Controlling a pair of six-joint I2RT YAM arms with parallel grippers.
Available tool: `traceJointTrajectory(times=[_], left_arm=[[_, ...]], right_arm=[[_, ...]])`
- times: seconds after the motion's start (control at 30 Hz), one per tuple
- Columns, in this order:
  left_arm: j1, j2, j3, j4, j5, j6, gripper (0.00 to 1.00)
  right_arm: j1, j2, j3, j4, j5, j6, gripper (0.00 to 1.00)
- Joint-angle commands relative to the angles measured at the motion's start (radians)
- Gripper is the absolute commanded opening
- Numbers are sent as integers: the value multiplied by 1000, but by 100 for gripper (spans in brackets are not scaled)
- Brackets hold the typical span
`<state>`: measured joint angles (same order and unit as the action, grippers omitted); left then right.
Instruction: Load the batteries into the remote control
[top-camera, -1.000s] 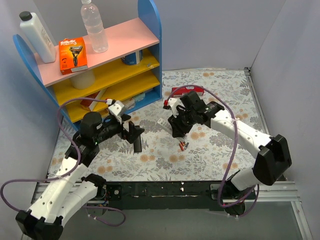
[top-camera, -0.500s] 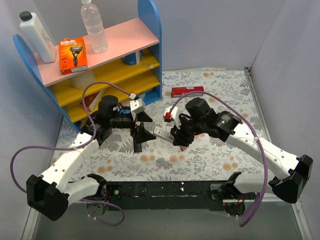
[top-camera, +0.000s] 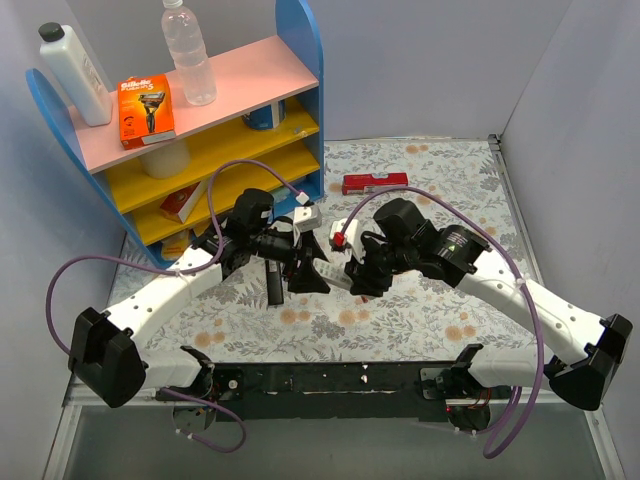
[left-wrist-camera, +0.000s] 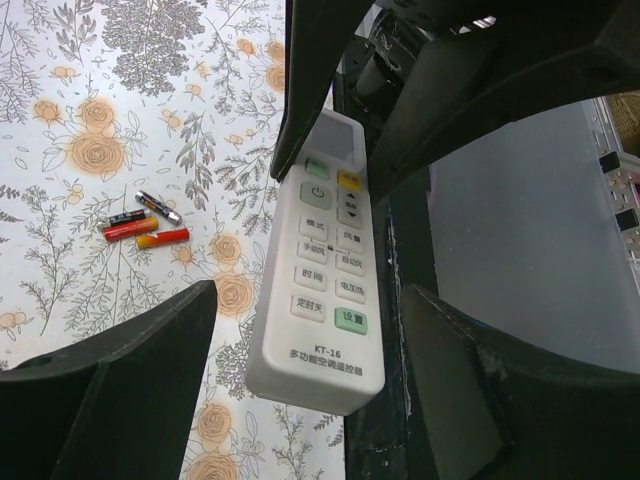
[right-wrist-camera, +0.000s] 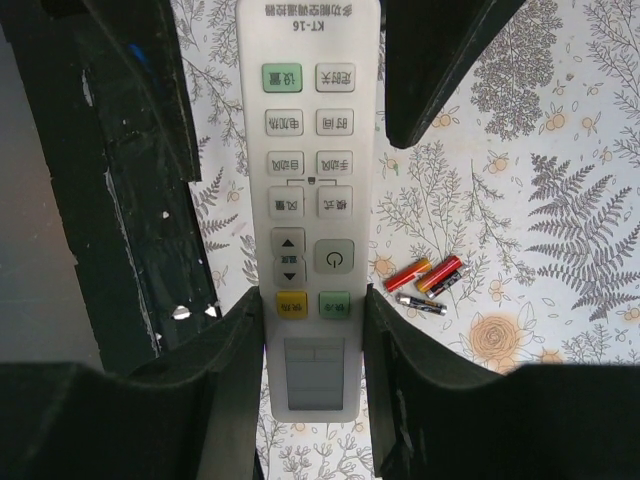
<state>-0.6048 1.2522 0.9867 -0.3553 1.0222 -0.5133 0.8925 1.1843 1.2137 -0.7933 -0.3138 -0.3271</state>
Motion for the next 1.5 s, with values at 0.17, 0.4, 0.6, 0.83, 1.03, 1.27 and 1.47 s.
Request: traceJointTrajectory(times=[0.17,0.4,0.6,0.83,1.03,1.27,1.47], left_arm=[[-16,-8,40,-16,53,10,50],[-24,-28,7,-14,76,-13,0],[-12,-98,-127,173,-19,-216,0],[77,-309,-508,810,-212,-879,0],[77,-483,-649,947,-516,-1118,0],[73,-576,-674,974,-655,-1298,0],[73,-567,-657,1000,-677,-1392,0]], right_arm=[[5,11,15,2,-59,-46,1],[5,29,17,12,-93,-43,1],[-9,17,3,123,-70,87,65],[-110,-109,-130,449,-82,441,91],[-124,-301,-370,784,45,749,95],[-124,-373,-579,1210,122,1037,96],[-124,-273,-562,1399,78,1108,95]])
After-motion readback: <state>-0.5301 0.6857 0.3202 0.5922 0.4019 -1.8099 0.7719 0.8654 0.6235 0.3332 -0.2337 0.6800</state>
